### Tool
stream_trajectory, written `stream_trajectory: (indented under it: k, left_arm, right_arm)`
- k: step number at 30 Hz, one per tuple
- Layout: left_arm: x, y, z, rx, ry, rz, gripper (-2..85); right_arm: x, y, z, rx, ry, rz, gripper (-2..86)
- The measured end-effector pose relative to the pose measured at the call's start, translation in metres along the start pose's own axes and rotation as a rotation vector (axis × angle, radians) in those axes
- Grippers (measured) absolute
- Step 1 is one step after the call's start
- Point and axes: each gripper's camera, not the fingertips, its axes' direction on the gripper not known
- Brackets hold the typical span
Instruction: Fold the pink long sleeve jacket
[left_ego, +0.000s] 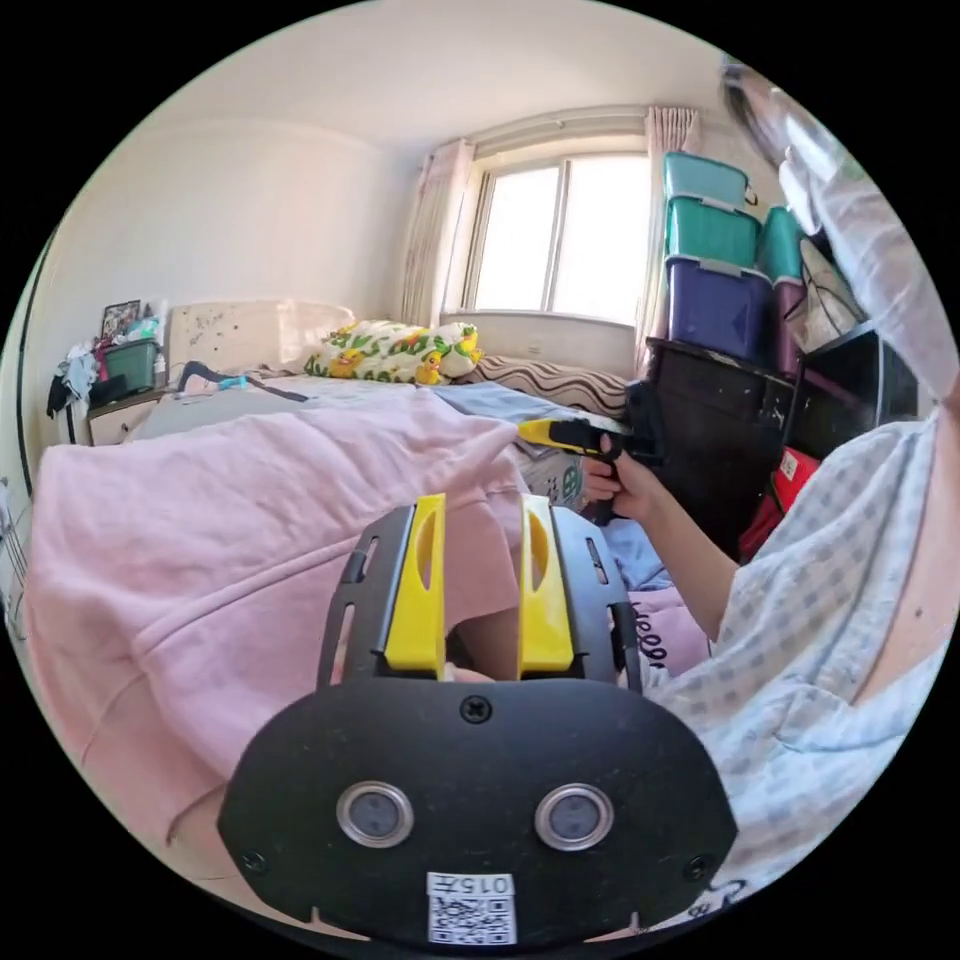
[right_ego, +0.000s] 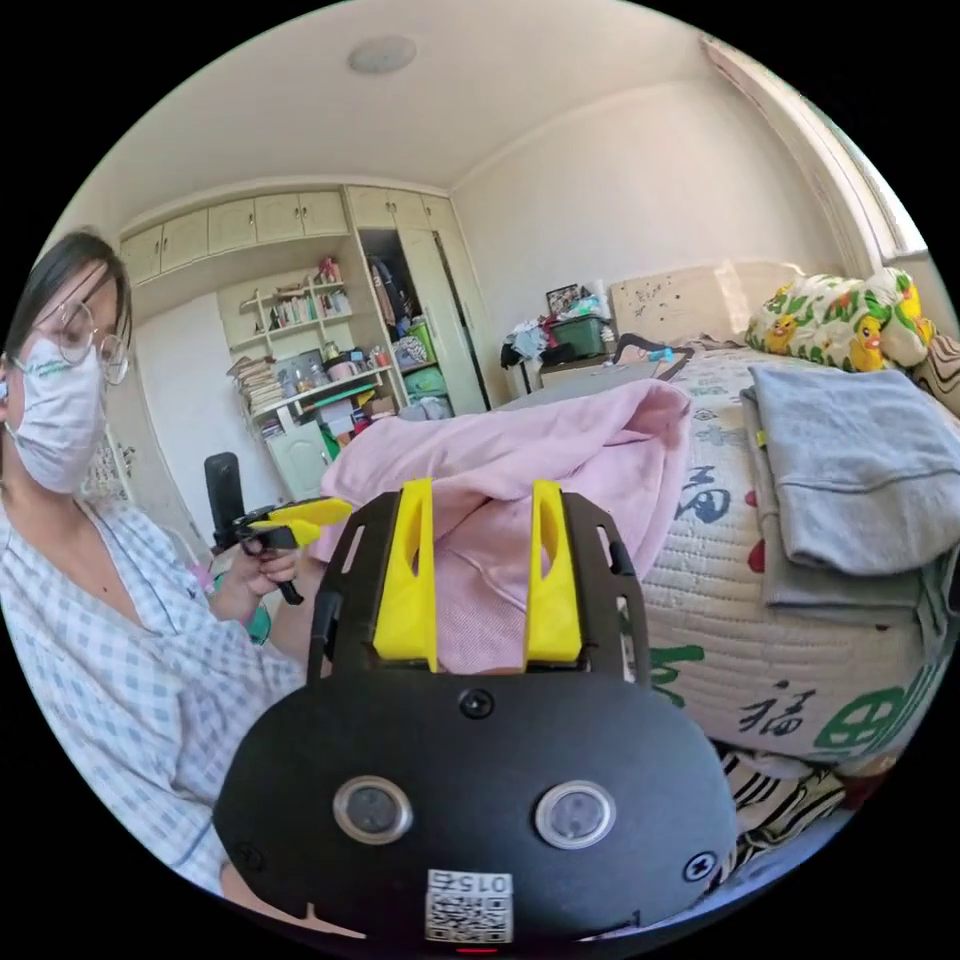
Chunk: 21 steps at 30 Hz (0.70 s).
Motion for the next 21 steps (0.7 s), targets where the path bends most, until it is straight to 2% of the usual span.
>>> stream_trajectory:
  k: [3,6,9,11,15,18,21]
  left_arm:
    - [0.012,-0.032,0.042,-0.044,-0.112,0.046,12.1]
    - [0.010,-0.061,0.053,-0.044,-0.216,0.069,7.9]
    - [0.003,-0.098,0.032,0.009,-0.142,0.107,5.1]
    - [0.004,-0.116,0.021,0.027,-0.158,0.148,3.6]
    - [-0.013,-0.118,0.051,-0.117,-0.117,0.121,5.1]
    - [-0.021,-0.119,0.044,-0.059,-0.095,0.081,7.3]
    - [-0.015,-0.139,0.039,-0.058,-0.098,0.109,8.0]
  right_arm:
    - [-0.002,-0.017,0.011,-0.037,0.002,-0.029,8.6]
    - [-0.002,-0.043,0.009,-0.055,0.009,-0.014,5.1]
    - [-0.009,-0.075,-0.001,-0.061,0.033,-0.020,4.5]
    - [-0.015,-0.085,-0.006,-0.076,0.030,-0.030,4.4]
    - [-0.009,-0.056,0.004,-0.187,0.031,0.058,4.5]
    - [0.005,-0.029,-0.011,-0.080,-0.085,0.169,5.4]
    - [-0.010,-0.019,-0.034,0.068,-0.061,0.156,6.6]
